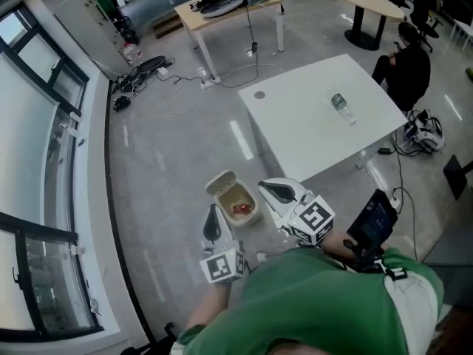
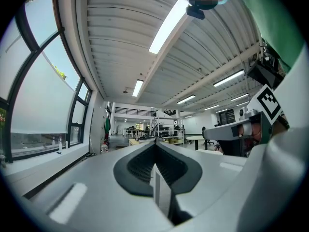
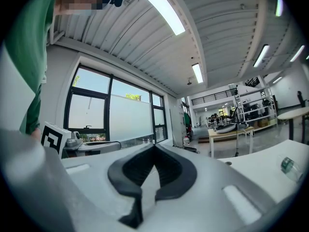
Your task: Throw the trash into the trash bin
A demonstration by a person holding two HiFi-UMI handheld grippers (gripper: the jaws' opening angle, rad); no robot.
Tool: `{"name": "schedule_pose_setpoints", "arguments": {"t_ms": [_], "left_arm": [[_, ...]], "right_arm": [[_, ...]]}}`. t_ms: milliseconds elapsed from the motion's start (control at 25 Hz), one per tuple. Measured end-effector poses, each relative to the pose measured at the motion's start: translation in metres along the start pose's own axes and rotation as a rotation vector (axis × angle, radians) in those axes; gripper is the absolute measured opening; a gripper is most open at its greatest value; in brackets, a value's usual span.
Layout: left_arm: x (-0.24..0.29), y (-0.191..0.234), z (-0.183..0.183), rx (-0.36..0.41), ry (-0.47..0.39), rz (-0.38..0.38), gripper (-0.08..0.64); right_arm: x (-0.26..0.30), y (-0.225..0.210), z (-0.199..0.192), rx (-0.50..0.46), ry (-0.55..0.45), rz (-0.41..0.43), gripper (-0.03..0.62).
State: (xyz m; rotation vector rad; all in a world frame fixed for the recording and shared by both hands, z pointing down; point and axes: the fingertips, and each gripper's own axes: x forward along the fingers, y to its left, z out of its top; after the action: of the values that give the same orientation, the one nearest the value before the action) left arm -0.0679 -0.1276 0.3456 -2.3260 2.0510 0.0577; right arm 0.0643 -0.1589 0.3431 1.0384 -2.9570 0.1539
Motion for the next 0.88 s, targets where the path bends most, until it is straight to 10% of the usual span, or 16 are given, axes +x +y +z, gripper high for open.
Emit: {"name": "schedule_pose_setpoints", "arguments": {"t_ms": [880], "left_arm": [[0.018, -0.029, -0.008, 0.009, 0.017, -0.076, 0.005]], "right_arm": [[-0.006, -0.018, 0.001, -0.015, -0.012, -0.029, 0.003]]}}
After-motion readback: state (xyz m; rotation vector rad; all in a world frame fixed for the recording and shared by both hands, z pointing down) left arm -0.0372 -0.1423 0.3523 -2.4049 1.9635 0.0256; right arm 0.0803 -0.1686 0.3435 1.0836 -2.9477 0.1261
